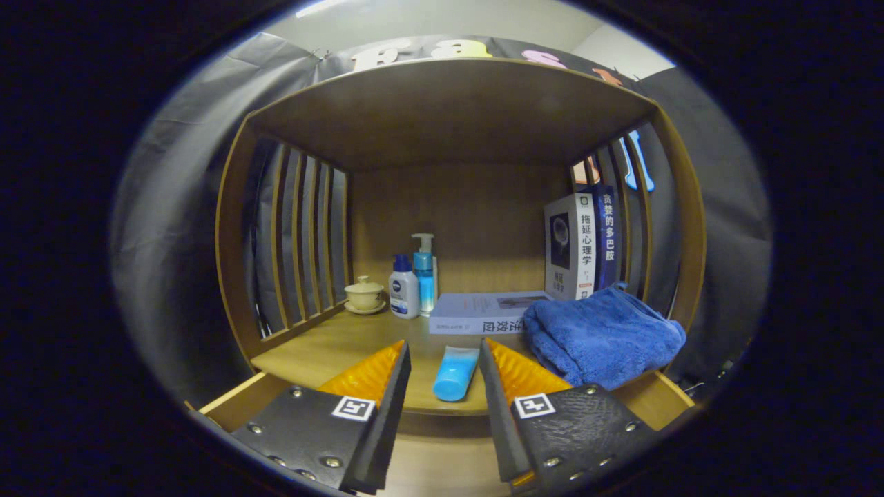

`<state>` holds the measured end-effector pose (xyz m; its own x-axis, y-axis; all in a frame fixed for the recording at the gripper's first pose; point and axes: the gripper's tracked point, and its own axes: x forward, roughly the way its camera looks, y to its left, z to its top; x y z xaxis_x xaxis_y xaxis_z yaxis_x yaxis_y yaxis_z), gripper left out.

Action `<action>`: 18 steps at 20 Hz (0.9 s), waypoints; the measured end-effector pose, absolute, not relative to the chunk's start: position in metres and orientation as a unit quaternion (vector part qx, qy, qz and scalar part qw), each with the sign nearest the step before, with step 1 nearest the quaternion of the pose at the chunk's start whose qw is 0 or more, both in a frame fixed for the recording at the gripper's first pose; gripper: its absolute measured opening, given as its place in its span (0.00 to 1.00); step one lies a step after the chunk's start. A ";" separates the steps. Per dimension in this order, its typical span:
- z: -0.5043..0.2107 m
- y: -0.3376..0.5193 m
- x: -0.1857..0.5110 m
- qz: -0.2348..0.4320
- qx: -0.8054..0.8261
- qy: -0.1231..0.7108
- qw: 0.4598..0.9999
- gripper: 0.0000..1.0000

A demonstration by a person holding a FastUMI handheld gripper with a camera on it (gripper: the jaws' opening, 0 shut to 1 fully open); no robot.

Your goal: Pull open the drawer, take out the items inside it, and place them on the countertop above the cabinet.

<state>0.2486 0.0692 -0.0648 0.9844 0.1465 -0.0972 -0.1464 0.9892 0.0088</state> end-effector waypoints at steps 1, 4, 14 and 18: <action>-0.063 0.069 0.248 0.073 0.001 0.046 0.996 0.59; -0.060 0.067 0.247 0.068 0.002 0.035 0.997 0.59; -0.063 0.067 0.248 0.067 0.001 0.042 0.997 0.59; -0.059 0.067 0.246 0.067 0.001 0.032 0.997 0.59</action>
<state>0.2461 0.0671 -0.0585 0.9889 0.1345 -0.0631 -0.1343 0.9909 0.0066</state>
